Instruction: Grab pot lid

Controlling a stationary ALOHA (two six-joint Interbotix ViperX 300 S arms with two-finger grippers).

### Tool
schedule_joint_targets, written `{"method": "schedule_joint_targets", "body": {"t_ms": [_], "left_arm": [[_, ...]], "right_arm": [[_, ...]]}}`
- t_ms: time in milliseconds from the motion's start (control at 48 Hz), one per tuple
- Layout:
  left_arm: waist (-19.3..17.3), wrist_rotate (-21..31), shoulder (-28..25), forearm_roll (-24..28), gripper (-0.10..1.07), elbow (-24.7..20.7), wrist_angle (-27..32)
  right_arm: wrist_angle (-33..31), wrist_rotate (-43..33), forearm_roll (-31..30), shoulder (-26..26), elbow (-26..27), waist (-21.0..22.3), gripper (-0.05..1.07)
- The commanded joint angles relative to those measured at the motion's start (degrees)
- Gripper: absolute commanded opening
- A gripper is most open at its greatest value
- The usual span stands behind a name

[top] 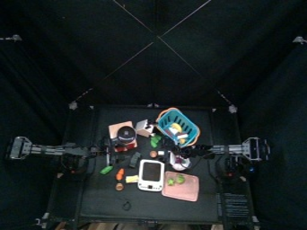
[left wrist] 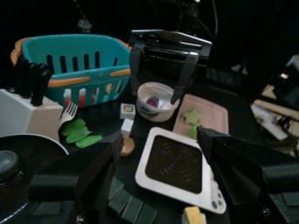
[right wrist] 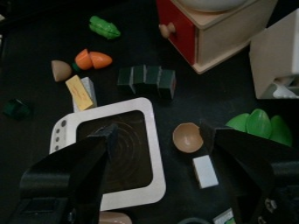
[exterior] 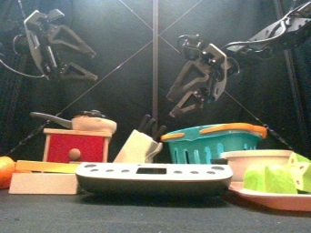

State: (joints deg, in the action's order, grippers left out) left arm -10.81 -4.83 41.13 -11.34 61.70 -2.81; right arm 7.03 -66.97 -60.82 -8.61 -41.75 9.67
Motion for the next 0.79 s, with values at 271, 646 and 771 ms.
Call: {"method": "schedule_joint_targets", "body": {"t_ms": [271,646,771], "left_arm": [[-11.8,-0.7,-1.4,8.9,1.00,-4.7,8.3],[-16.4,-0.4,-2.4,17.0,1.00,-4.1,9.0],[-17.1,-0.5,-4.0,16.5,0.99,-3.5,5.2]], "right_arm": [[0.2,0.1,-0.9,-2.2,-0.1,-0.5,1.02],[0.2,0.1,-1.1,-1.8,-0.4,-0.4,1.02],[0.2,0.1,-1.3,-1.7,-0.3,-0.3,1.02]]}}
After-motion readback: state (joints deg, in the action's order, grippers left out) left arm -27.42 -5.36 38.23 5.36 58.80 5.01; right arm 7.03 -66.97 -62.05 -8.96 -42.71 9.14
